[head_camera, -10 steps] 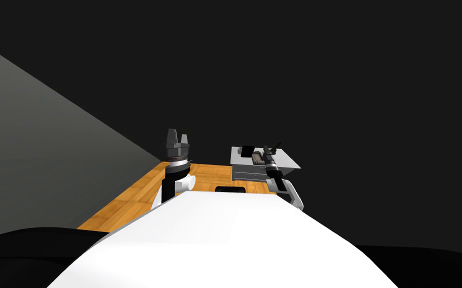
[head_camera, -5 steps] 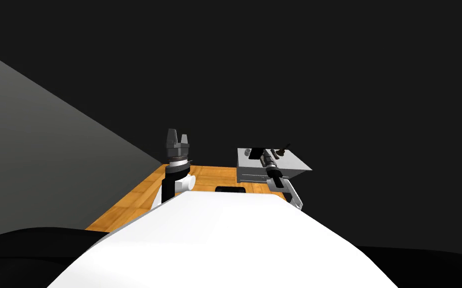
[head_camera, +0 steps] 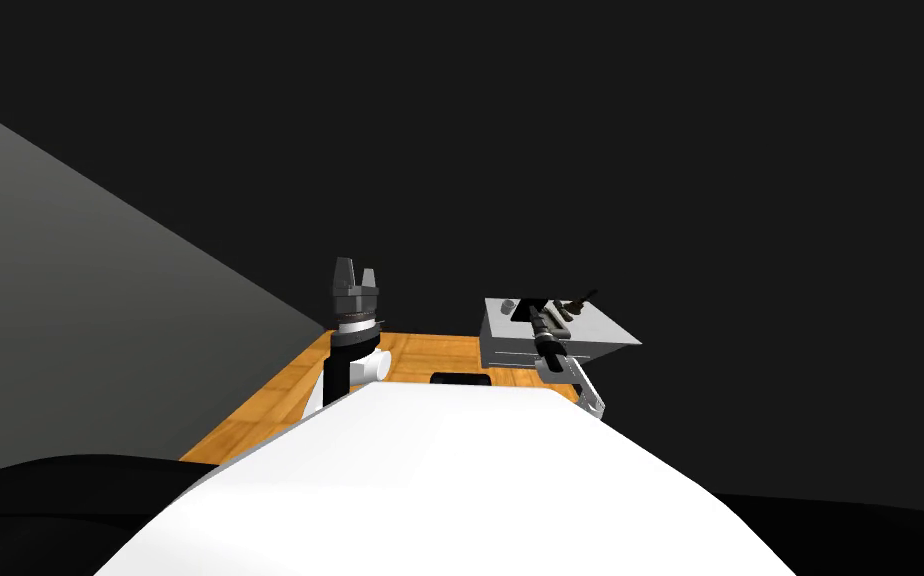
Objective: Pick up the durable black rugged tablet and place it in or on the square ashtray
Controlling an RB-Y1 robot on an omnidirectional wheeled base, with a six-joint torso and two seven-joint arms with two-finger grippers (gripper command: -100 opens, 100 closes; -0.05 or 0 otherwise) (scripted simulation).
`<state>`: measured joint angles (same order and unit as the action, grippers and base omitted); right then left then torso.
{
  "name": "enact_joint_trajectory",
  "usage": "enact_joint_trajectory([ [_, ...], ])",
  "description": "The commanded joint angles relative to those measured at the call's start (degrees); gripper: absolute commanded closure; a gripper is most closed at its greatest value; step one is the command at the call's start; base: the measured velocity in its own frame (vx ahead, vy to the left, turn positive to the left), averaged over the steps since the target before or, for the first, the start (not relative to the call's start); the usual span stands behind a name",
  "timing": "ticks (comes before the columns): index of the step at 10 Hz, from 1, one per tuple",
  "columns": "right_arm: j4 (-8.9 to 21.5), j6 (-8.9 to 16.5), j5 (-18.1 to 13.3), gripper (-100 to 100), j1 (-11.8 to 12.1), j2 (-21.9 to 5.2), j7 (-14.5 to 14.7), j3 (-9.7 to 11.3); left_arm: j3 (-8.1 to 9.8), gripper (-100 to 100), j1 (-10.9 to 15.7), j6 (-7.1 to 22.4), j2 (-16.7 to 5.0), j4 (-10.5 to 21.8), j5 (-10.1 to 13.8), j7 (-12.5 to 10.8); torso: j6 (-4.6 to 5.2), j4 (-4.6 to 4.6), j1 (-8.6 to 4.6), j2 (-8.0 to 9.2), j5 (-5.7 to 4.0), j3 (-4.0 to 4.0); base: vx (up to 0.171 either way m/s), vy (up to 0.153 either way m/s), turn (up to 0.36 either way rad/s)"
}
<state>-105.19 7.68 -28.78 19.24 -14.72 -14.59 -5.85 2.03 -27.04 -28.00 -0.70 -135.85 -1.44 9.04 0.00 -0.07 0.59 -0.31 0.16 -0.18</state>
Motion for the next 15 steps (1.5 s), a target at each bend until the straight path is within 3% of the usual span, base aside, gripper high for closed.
enact_joint_trajectory([
  [1, 1.49, 2.06, -1.49, -100, -0.48, 0.19, -0.46, -0.30, 0.00, 0, 0.00, 0.00, 0.00, 0.00, 0.00, 0.00, 0.00, 0.00, 0.00, 0.00, 0.00, 0.00, 0.088, 0.174, -0.009],
  [2, 3.83, 4.08, -3.73, -100, -1.27, -0.29, -1.48, -0.83, 0.00, 0, 0.00, 0.00, 0.00, 0.00, 0.00, 0.00, -0.01, -0.02, 0.00, -0.06, 0.00, -0.04, 0.109, 0.231, -0.009],
  [4, 3.97, 4.86, -4.02, -100, -1.27, -0.29, -1.48, -0.83, 0.00, 0, 0.00, 0.00, 0.00, -0.01, 0.00, 0.00, 0.00, -0.02, 0.07, -0.05, 0.04, -0.04, 0.040, 0.130, -0.008],
  [5, 6.55, 7.12, -6.57, -100, -2.08, -0.78, -2.53, -1.40, 0.01, 0, 0.01, 0.00, -0.01, 0.00, 0.00, 0.00, 0.00, 0.02, -0.30, 0.12, -0.04, 0.06, 0.063, 0.111, 0.009],
  [6, 6.55, 7.64, -6.57, -100, -2.08, -0.78, -2.53, -1.40, 0.01, 0, 0.00, 0.00, -0.01, 0.00, 0.00, 0.00, 0.00, 0.00, -0.26, 0.02, -0.06, 0.01, 0.052, 0.105, -0.013],
  [7, 9.23, 9.59, -8.96, -100, -2.91, -1.29, -3.61, -2.02, 0.01, 0, 0.00, 0.00, -0.01, 0.00, 0.00, 0.00, 0.00, 0.00, -0.28, 0.05, -0.05, 0.02, 0.077, 0.183, 0.007],
  [8, 9.23, 10.38, -9.13, -100, -2.91, -1.29, -3.61, -2.02, 0.00, 0, 0.00, 0.00, 0.00, 0.00, 0.00, 0.00, 0.00, -0.01, -0.02, -0.03, -0.01, -0.02, 0.070, 0.188, -0.012],
  [9, 11.44, 12.51, -11.29, -100, -3.76, -1.84, -4.71, -2.68, 0.00, 0, 0.00, 0.00, 0.00, 0.00, 0.00, 0.00, 0.00, -0.01, 0.02, -0.01, 0.02, -0.02, 0.069, 0.201, 0.004],
  [10, 12.00, 13.07, -11.69, -100, -3.76, -1.84, -4.71, -2.68, 0.00, 0, 0.00, 0.00, 0.00, 0.00, 0.00, 0.00, -0.01, -0.01, 0.10, -0.03, 0.03, -0.02, 0.064, 0.152, -0.005],
  [11, 13.70, 15.71, -13.90, -100, -4.62, -2.42, -5.83, -3.37, 0.00, 0, 0.00, 0.00, 0.00, 0.00, 0.00, 0.00, 0.00, -0.01, -0.07, -0.01, 0.01, -0.02, 0.094, 0.156, 0.015],
  [12, 14.85, 15.71, -14.24, -100, -4.62, -2.42, -5.83, -3.37, 0.00, 0, 0.00, 0.00, 0.00, 0.00, 0.00, 0.00, 0.00, -0.02, -0.08, -0.09, -0.01, -0.06, 0.077, 0.134, -0.002],
  [15, 20.44, 20.42, -19.13, -100, -6.38, -3.71, -8.11, -4.87, 0.01, 0, 0.00, 0.00, -0.01, 0.00, 0.00, 0.00, 0.00, -0.02, -0.19, -0.05, -0.02, -0.04, 0.084, 0.137, 0.013],
])
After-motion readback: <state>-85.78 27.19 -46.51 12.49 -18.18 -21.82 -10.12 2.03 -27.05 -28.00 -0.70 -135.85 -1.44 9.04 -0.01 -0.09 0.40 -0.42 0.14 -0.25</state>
